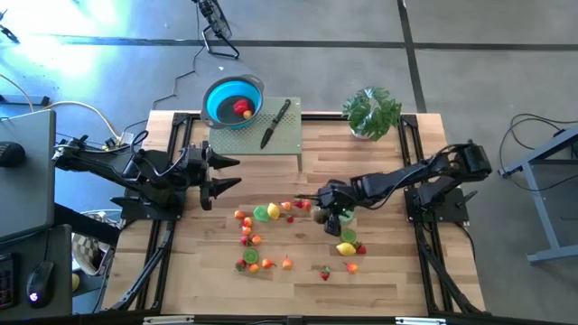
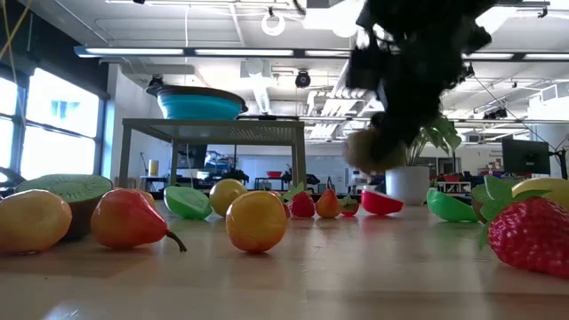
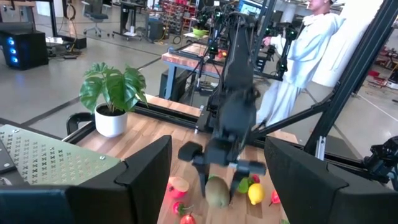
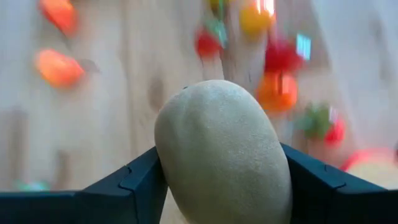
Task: Pick & Place Fruit
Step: Put the kiwi into the strainer bowl on the shelf
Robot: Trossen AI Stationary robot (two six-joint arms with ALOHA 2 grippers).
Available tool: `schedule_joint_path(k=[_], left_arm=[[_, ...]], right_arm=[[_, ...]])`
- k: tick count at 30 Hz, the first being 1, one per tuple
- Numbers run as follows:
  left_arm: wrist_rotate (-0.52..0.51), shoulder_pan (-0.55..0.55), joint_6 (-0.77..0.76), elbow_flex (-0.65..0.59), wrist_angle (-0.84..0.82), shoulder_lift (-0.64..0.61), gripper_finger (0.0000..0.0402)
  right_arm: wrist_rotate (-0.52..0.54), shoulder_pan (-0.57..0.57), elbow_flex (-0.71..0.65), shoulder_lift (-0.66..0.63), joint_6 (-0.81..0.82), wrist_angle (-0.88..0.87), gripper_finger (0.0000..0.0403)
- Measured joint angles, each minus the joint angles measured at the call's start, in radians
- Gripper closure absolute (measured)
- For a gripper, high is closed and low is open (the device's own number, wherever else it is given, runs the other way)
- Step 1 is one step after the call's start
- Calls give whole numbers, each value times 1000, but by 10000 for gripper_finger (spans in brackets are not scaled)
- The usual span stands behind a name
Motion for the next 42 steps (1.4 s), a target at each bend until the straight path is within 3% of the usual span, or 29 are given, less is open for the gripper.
schedule_joint_path(k=[5, 12, 22, 30, 36, 42], left_arm=[[0, 0, 0, 0, 2, 0, 153], [0, 0, 0, 0, 2, 0, 153], [0, 0, 0, 0, 2, 0, 153], [0, 0, 5, 0, 3, 0, 153], [-2, 0, 5, -1, 25, 16, 153], [-3, 0, 4, -1, 180, 53, 153]], right_arm=[[20, 0, 62, -94, -4, 6, 166], [149, -1, 161, -203, -46, 6, 163], [299, -7, 283, -244, -118, 120, 163], [243, -17, 307, -243, -56, 268, 161], [83, -34, 307, -243, 40, 366, 161], [85, -43, 307, -243, 33, 402, 160]])
